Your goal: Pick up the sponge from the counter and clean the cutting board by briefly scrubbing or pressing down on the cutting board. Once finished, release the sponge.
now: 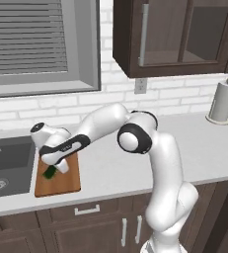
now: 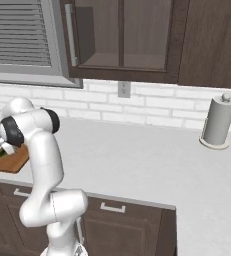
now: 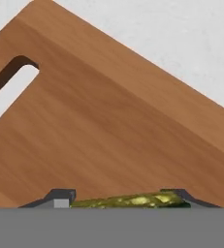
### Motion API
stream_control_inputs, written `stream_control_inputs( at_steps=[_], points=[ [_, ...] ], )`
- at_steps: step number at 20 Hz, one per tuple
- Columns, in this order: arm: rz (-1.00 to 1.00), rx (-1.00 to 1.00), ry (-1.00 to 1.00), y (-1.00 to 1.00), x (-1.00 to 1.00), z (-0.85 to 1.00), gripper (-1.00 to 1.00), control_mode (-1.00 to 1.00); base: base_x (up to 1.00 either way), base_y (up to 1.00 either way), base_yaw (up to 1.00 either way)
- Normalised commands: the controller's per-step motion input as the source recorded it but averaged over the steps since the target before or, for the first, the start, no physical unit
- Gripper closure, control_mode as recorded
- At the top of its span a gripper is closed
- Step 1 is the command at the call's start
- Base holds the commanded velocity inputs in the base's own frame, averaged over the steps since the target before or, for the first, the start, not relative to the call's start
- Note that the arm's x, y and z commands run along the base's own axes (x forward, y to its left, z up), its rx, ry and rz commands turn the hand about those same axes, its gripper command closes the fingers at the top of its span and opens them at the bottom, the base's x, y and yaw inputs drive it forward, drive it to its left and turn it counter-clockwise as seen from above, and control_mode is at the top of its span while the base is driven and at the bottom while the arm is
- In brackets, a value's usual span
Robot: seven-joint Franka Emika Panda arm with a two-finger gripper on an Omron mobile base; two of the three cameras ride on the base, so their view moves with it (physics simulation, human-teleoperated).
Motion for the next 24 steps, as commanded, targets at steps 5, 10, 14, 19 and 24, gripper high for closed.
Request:
stream_control_inputs(
  at_steps=[5, 10, 14, 19, 24],
  points=[
    [-0.04, -0.01, 0.00, -0.57, 0.00, -0.21, 1.00, -1.00, 0.00, 0.00, 0.00],
    [-0.07, -0.01, 0.00, -0.75, 0.04, -0.32, 1.00, -1.00, 0.00, 0.00, 0.00],
    [-0.07, 0.00, 0.00, -0.86, 0.03, -0.33, 1.00, -1.00, 0.00, 0.00, 0.00],
    [-0.08, -0.01, 0.00, -0.78, 0.07, -0.33, 1.00, -1.00, 0.00, 0.00, 0.00],
    [-0.09, -0.01, 0.00, -0.78, 0.12, -0.32, 1.00, -1.00, 0.00, 0.00, 0.00]
  ],
)
